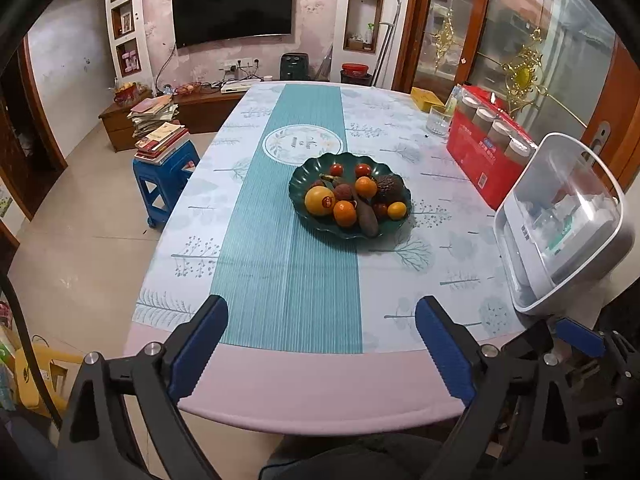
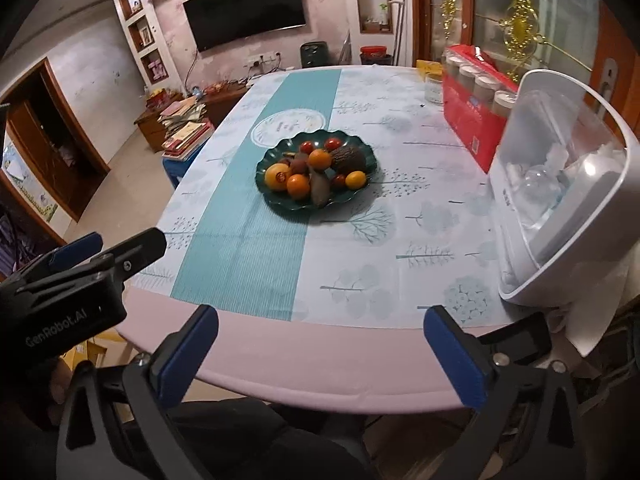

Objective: Organize fruits

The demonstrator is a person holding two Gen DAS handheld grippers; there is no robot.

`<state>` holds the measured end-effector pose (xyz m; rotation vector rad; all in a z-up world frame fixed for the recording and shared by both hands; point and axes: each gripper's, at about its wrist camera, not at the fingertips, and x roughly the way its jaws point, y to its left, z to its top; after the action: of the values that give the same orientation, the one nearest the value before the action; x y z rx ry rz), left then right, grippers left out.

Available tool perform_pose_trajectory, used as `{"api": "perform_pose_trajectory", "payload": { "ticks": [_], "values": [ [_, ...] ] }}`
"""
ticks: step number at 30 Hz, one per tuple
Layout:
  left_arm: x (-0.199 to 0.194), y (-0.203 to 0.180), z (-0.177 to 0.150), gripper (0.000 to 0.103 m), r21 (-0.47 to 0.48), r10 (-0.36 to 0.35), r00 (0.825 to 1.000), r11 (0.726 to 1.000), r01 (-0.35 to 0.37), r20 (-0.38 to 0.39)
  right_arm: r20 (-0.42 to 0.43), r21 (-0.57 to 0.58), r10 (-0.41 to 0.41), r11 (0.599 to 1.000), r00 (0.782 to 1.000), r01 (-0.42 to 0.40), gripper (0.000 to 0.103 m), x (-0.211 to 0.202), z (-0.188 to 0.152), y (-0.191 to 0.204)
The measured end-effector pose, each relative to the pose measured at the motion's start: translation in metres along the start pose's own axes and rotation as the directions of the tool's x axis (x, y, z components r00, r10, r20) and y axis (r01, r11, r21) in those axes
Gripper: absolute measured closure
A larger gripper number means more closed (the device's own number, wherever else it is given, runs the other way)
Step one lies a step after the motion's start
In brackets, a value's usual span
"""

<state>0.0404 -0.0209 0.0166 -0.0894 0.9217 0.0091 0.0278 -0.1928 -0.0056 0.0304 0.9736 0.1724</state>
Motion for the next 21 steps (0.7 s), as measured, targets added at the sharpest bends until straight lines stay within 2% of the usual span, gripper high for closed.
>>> {"api": "perform_pose_trajectory", "payload": {
  "ticks": [10, 12, 21],
  "values": [
    [-0.002, -0.009, 0.001, 0.008, 0.021, 0.043, 0.998, 0.999, -0.044, 0.052, 0.024, 0.041, -0.025, 0.999, 0.999, 0.024, 0.0, 0.005, 0.001, -0.009],
    [-0.001, -0.011, 0.001, 0.003, 0.026, 0.047, 0.998, 0.998, -0.048, 0.05, 0.026, 0.043, -0.025, 0.999, 0.999, 0.024, 0.0, 0.006, 0.001, -0.011],
    [0.004, -0.01, 0.003, 0.003, 0.02, 0.057, 0.997, 0.998, -0.058, 0.042, 0.023, 0.022, -0.01, 1.0, 1.0, 0.009, 0.0, 0.011, 0.006, -0.01]
  ]
}}
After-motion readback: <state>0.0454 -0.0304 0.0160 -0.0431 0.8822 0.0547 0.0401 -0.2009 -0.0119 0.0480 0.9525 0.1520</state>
